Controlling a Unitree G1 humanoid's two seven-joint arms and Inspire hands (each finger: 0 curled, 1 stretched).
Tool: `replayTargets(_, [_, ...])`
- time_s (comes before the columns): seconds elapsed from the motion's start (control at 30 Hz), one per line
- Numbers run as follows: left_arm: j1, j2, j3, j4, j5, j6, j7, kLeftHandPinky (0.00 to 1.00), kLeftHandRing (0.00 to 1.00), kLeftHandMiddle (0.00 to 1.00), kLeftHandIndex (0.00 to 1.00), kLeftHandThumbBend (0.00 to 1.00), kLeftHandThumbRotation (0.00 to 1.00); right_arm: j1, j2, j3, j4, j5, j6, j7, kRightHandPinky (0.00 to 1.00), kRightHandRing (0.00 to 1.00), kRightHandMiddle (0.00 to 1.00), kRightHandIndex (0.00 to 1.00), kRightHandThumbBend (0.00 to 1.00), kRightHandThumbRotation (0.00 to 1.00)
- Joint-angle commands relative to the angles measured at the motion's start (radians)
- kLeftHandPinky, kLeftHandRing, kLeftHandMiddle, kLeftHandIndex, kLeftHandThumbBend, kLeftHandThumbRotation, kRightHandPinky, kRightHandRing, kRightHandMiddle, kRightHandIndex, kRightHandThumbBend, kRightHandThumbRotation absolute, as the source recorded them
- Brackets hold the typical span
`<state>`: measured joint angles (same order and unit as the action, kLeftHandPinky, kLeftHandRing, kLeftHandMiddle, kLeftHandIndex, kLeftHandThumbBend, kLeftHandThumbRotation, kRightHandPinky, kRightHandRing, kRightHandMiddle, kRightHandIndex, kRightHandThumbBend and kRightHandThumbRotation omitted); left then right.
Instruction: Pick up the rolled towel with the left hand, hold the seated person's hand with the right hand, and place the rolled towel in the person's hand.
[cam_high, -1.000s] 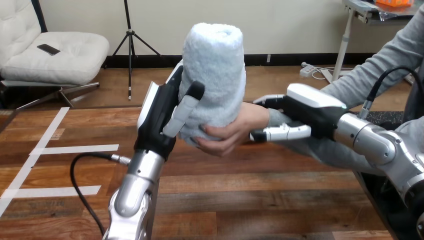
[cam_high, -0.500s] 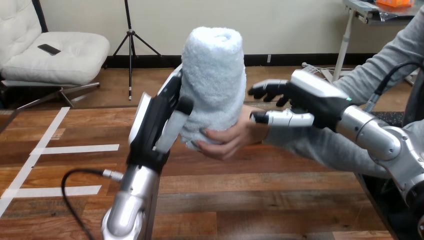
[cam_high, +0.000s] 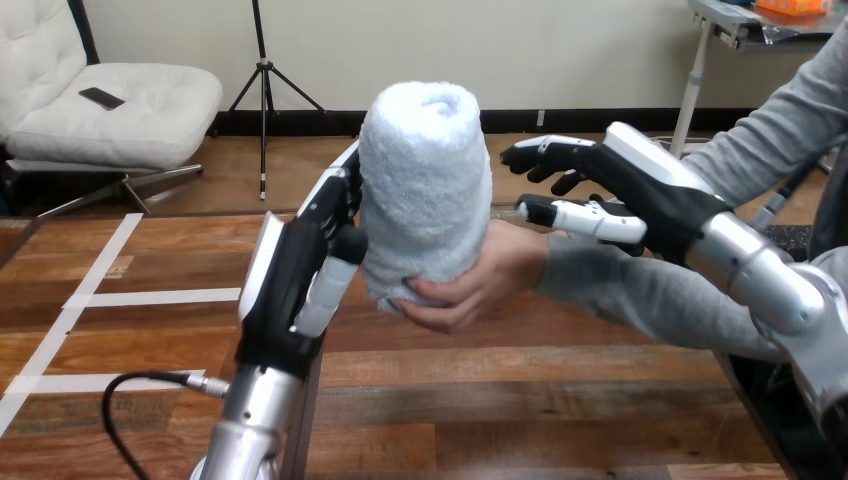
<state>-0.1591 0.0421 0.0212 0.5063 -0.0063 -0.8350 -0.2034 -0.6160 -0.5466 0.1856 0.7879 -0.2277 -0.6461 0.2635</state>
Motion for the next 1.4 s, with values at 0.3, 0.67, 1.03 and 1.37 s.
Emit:
replayTargets(0.3, [0.055, 0.007, -0.005, -0.171, -0.072, -0.002, -0.010, 0.86, 0.92, 0.92, 0.89, 0.93, 0.96, 0.133, 0.038, -0.108, -0.223, 0.143, -0.024, -0.017, 0.71, 0.78, 0.80, 0.79, 0.99, 1.00])
replayTargets(0.67, [0.142, 0.005, -0.010, -0.288, -0.084, 0.029, -0.003, 0.83, 0.90, 0.90, 0.88, 0.94, 0.95, 0.330, 0.097, -0.153, -0.471, 0.244, 0.003, -0.041, 0.76, 0.81, 0.81, 0.80, 0.96, 1.00])
replayTargets(1.03, [0.215, 0.012, -0.017, -0.358, -0.099, 0.025, -0.018, 0.82, 0.90, 0.89, 0.87, 0.93, 0.93, 0.505, 0.187, -0.146, -0.652, 0.407, 0.010, -0.007, 0.75, 0.81, 0.82, 0.83, 0.88, 1.00])
replayTargets(1.37, [0.288, 0.035, -0.030, -0.424, -0.125, 0.030, -0.057, 0.84, 0.92, 0.91, 0.88, 0.90, 0.93, 0.654, 0.276, -0.111, -0.789, 0.516, 0.031, 0.004, 0.78, 0.83, 0.84, 0.83, 0.88, 1.00])
